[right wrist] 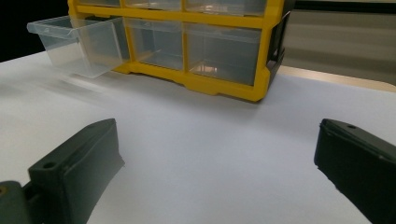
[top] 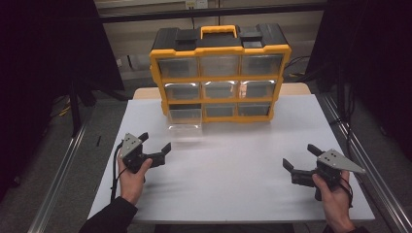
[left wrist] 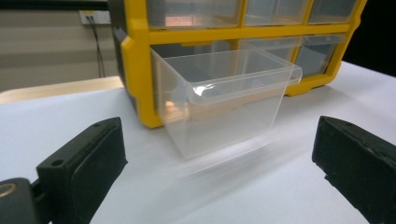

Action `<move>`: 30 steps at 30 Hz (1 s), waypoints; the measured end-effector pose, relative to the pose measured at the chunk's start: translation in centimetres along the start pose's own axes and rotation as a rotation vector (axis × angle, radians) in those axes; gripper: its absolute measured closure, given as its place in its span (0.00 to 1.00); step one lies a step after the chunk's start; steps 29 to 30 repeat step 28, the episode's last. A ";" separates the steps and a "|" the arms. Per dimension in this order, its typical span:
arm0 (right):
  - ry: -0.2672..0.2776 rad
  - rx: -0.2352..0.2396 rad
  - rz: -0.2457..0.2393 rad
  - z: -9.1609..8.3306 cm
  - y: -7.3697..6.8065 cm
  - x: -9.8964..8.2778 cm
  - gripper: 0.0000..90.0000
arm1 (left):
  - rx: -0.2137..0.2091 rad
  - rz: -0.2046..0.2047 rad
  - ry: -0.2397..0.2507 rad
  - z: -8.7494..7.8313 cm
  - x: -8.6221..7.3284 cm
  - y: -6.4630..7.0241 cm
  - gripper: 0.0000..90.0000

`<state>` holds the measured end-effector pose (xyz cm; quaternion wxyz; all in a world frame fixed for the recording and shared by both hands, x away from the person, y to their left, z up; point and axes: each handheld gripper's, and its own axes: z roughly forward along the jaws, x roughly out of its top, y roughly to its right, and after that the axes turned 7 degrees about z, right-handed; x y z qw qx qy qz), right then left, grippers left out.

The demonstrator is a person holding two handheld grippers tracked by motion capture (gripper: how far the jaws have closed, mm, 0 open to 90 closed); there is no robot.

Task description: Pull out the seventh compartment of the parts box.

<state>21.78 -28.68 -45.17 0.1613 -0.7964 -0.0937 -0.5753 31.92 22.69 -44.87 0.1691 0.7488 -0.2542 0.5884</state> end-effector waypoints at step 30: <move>-0.010 -0.010 0.004 0.1 0.2 -0.1 0.00 | 0.019 -0.009 -0.001 -5.6 -1.2 0.8 0.05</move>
